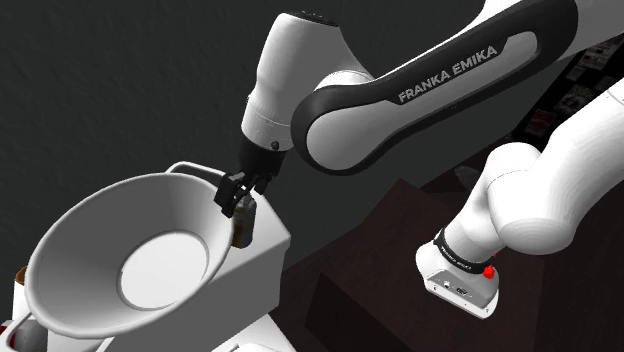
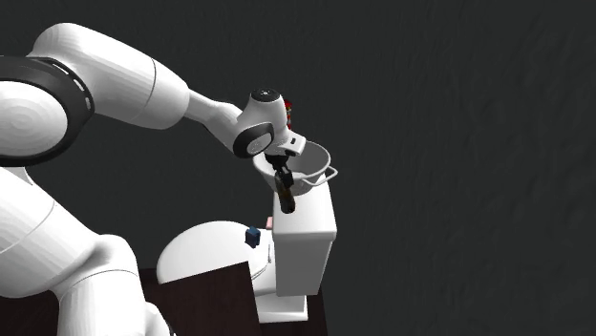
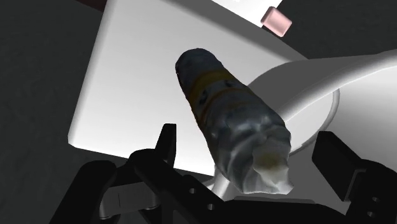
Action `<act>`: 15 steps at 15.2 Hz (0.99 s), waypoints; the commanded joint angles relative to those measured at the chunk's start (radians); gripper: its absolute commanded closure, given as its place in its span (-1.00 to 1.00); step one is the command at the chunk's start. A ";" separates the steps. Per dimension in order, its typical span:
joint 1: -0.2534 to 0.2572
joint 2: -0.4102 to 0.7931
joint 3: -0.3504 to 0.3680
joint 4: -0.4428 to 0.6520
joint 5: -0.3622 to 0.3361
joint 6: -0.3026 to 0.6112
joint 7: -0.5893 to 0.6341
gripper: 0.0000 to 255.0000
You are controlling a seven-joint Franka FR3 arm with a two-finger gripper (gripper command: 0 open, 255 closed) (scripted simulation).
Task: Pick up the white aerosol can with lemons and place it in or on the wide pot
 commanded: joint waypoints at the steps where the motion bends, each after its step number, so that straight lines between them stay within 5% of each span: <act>1: 0.000 0.000 0.000 0.000 0.000 0.000 0.000 1.00; 10: 0.000 0.000 0.000 0.000 0.000 0.000 0.000 1.00; 15: -0.003 -0.039 -0.007 0.035 -0.006 -0.073 0.011 1.00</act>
